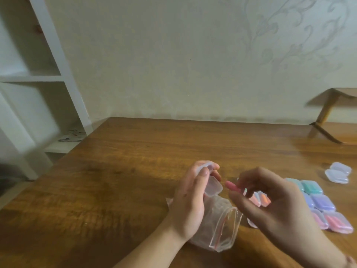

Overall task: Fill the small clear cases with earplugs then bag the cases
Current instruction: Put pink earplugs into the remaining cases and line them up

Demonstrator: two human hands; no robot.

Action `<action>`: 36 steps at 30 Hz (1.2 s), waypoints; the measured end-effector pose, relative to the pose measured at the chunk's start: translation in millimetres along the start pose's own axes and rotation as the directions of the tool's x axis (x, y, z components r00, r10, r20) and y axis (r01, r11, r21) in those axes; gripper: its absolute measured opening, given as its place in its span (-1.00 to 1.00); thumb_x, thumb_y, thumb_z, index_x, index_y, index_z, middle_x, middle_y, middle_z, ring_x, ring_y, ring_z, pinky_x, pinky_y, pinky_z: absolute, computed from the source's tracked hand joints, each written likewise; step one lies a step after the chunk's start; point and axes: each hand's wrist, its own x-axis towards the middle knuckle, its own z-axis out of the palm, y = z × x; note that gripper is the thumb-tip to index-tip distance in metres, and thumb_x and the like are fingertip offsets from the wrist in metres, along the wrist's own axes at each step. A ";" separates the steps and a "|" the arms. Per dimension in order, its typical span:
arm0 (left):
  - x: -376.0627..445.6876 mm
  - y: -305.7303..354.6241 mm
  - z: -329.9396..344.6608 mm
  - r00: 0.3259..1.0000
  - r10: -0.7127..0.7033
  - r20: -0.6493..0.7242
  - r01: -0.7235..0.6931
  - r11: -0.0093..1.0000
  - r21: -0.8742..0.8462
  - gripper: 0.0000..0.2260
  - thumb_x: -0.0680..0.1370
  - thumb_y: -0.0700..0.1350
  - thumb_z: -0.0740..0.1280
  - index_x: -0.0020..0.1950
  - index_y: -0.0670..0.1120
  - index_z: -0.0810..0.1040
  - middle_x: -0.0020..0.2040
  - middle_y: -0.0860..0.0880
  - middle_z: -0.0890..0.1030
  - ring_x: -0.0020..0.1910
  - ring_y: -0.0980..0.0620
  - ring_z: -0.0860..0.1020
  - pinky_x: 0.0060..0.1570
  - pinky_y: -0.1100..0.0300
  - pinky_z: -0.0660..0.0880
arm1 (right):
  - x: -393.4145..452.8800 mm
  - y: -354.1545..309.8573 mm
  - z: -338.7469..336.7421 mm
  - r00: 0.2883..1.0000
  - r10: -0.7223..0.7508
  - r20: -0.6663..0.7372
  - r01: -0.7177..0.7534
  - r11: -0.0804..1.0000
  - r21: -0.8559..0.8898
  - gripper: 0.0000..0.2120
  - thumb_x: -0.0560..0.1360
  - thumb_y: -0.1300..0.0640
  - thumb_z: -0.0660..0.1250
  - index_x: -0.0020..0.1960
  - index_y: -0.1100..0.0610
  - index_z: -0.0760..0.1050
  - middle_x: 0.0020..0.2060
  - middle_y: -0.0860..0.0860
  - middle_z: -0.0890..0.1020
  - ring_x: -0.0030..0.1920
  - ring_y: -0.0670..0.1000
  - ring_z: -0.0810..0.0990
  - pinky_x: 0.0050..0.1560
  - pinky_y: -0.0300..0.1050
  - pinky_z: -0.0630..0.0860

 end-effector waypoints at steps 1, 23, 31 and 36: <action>-1.8 0.7 2.3 1.000 0.008 0.029 -0.007 1.000 -0.024 -0.62 0.60 0.15 0.12 0.14 -0.08 0.55 -0.04 -0.05 0.60 0.02 -0.11 0.59 0.10 -0.05 0.51 | -1.2 0.8 4.7 0.998 -0.059 -0.013 0.059 0.996 -0.064 -0.84 0.37 0.09 0.54 -0.19 -0.05 0.55 -0.31 -0.13 0.61 -0.30 -0.11 0.55 -0.27 -0.37 0.44; -5.5 1.5 2.0 0.992 -0.063 0.112 0.090 0.962 -0.257 -0.72 0.63 0.08 0.14 0.15 -0.05 0.54 -0.05 0.02 0.58 -0.07 0.06 0.56 -0.10 0.22 0.49 | -2.2 0.7 15.1 0.935 -0.279 0.217 0.333 0.903 -0.272 -0.76 0.49 -0.06 0.38 0.12 -0.04 0.61 0.02 -0.17 0.58 -0.01 -0.06 0.48 -0.06 -0.15 0.45; 5.4 -1.6 -11.8 0.997 -0.071 -0.043 0.058 0.964 -0.259 -0.61 0.57 0.21 0.18 0.10 -0.08 0.52 -0.09 -0.11 0.53 -0.22 -0.04 0.49 -0.22 0.04 0.47 | -0.9 -14.2 -26.2 0.925 -0.093 0.368 0.178 0.963 -0.204 -0.88 0.33 0.08 0.35 -0.39 -0.02 0.51 -0.46 -0.14 0.47 -0.42 -0.12 0.44 -0.41 -0.35 0.28; 13.8 -5.5 -22.1 0.973 -0.130 -0.192 0.073 0.957 -0.279 -0.64 0.61 0.15 0.13 0.07 -0.11 0.52 -0.15 -0.07 0.54 -0.24 0.02 0.47 -0.19 0.13 0.42 | -16.1 -7.0 4.5 0.840 -0.106 0.533 0.352 0.853 -0.386 -0.90 0.33 -0.11 0.34 -0.19 -0.22 0.61 -0.24 -0.32 0.60 -0.36 -0.24 0.54 -0.48 -0.33 0.45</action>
